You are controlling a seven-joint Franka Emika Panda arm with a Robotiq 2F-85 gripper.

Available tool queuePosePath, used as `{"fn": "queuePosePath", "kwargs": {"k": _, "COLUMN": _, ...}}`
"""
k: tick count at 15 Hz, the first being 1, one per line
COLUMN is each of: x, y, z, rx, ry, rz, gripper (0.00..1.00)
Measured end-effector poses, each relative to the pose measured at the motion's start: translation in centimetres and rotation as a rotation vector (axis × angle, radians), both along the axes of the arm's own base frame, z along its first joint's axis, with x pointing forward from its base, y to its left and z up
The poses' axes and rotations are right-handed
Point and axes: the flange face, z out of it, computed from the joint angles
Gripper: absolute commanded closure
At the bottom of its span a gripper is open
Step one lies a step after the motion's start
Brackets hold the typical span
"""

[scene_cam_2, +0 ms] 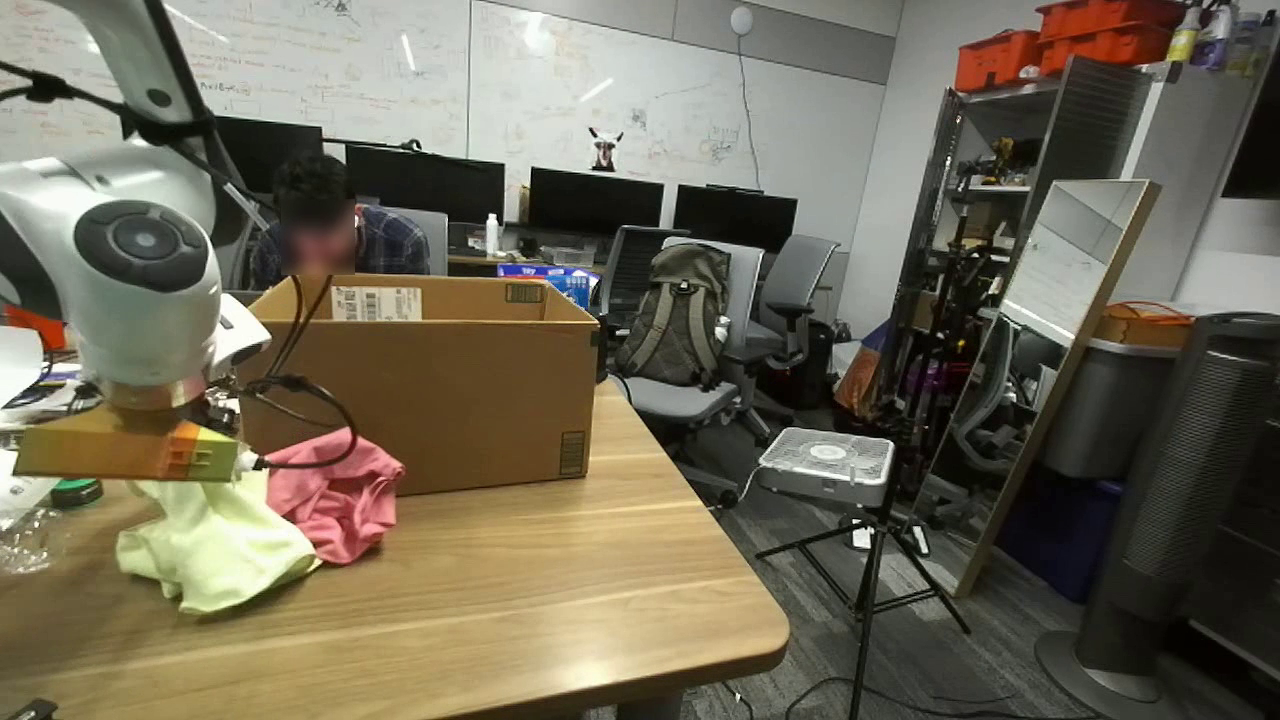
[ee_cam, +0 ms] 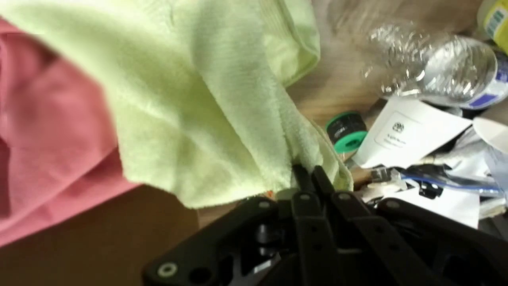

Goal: Pick up three cloths from the table and put them in the box.

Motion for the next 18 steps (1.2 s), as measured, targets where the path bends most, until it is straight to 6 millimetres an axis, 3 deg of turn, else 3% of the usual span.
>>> {"fn": "queuePosePath", "kwargs": {"k": 9, "x": 2.8, "y": -3.9, "z": 12.2, "rx": 0.225, "ry": -0.031, "rz": -0.114, "gripper": 0.97}}
{"fn": "queuePosePath", "kwargs": {"k": 18, "x": 4.3, "y": -7.4, "z": 21.1, "rx": 0.416, "ry": -0.064, "rz": -0.198, "gripper": 0.98}}
